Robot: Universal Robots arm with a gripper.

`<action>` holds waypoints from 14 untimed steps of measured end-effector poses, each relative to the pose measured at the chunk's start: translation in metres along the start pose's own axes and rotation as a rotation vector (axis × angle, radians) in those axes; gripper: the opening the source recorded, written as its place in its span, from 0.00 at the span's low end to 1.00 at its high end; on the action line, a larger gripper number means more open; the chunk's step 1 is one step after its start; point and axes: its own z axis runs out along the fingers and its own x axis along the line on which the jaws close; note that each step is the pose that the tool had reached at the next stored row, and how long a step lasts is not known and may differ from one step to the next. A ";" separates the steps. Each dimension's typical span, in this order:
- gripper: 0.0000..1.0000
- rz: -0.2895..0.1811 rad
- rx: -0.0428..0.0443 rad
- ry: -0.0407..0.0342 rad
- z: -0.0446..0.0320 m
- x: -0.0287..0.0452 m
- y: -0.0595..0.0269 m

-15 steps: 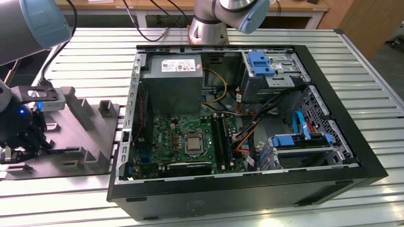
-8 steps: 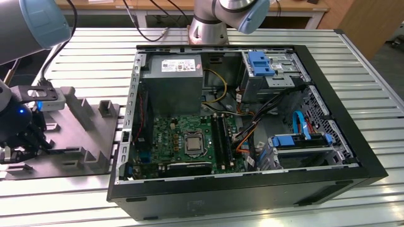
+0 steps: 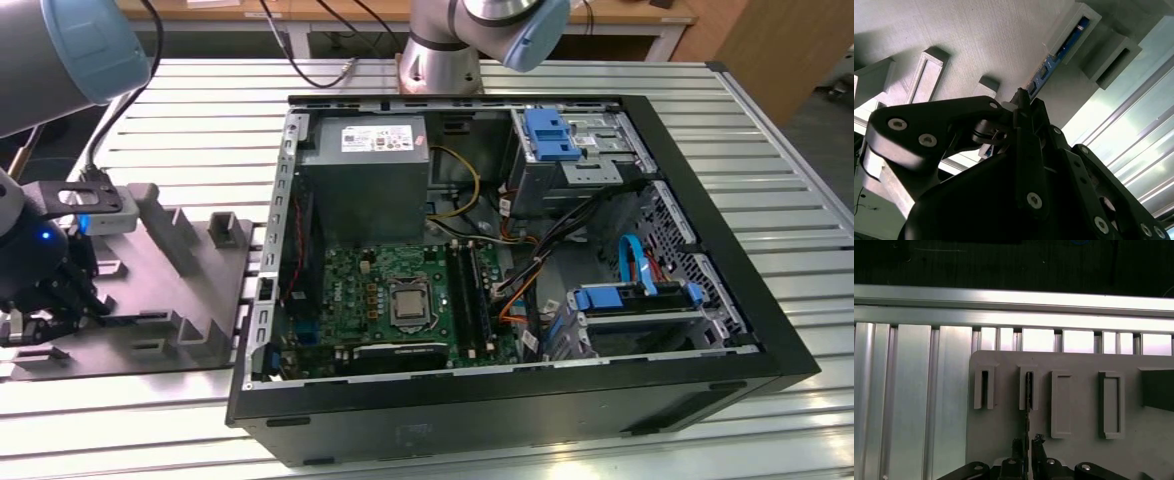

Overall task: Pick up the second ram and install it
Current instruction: 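Pick up the second ram and move it above second insertion slot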

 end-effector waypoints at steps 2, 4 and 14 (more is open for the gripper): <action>0.20 0.000 0.0000 0.0000 0.0000 0.0000 0.0000; 0.13 0.000 0.0000 0.0000 0.0001 0.0000 0.0000; 0.13 0.000 0.0000 0.0001 0.0003 0.0000 0.0000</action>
